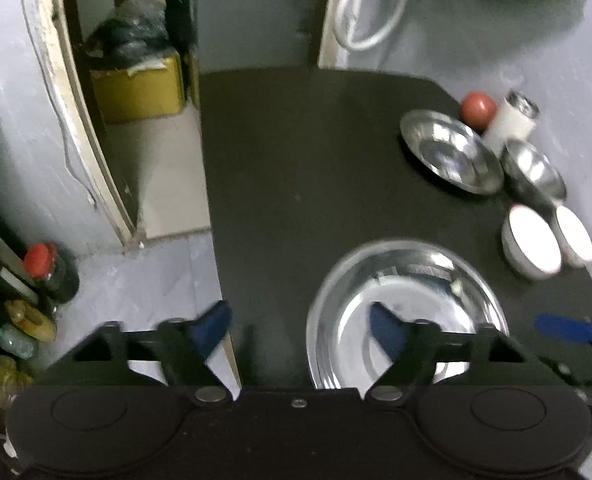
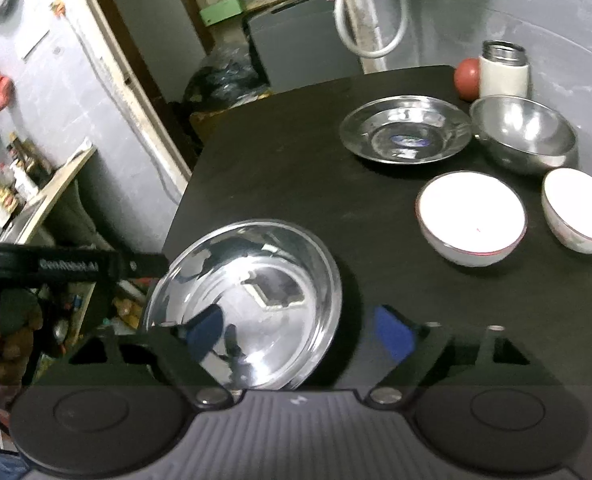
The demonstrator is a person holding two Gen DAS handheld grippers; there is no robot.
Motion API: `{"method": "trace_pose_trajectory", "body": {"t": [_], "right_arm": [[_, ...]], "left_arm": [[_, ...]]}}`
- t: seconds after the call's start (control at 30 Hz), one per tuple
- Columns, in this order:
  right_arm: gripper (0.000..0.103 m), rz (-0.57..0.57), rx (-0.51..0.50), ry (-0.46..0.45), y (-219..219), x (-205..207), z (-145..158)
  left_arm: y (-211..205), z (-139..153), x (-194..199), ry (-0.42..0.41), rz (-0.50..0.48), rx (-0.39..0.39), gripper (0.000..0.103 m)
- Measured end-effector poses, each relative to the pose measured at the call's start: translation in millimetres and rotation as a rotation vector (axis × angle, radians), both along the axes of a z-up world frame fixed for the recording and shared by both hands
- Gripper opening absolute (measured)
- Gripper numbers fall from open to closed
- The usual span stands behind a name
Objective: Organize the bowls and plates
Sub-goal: 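Open the right tool and move it toward the small steel plate, then grasp the rim of the small steel plate with the right tool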
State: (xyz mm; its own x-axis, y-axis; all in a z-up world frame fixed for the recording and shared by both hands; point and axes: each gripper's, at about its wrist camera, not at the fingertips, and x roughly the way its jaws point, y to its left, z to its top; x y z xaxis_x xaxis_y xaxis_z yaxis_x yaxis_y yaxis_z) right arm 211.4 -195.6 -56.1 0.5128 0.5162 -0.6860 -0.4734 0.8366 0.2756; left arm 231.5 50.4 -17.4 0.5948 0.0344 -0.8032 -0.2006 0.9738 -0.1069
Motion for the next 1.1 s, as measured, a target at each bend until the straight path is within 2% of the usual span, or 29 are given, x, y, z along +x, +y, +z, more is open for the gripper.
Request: {"method": "trace_pose_trajectory", "body": {"t": [0.1, 0.2, 0.4, 0.53, 0.7, 0.9, 1.1], "right_arm": [[0.096, -0.031, 0.034, -0.011, -7, 5, 0], [0.103, -0.069, 0.075, -0.030, -14, 10, 2], [0.103, -0.189, 0.119, -0.063, -31, 35, 8], [0.103, -0.264, 0.127, -0.074, -37, 64, 10], [0.103, -0.328, 0.141, -0.073, -42, 100, 8], [0.103, -0.354, 0.157, -0.051, -40, 136, -1], [0.103, -0.357, 0.146, -0.030, -32, 166, -10]], "left_arm": [[4, 2, 12, -0.022, 0.017, -0.009, 0.101], [8, 2, 28, -0.025, 0.021, -0.044, 0.102], [12, 2, 71, -0.049, -0.011, -0.128, 0.102], [3, 3, 113, -0.080, -0.045, -0.132, 0.102], [-12, -2, 163, -0.078, -0.093, -0.134, 0.102], [-29, -18, 219, -0.053, -0.158, -0.110, 0.102], [-31, -35, 251, -0.022, -0.199, -0.115, 0.102]]}}
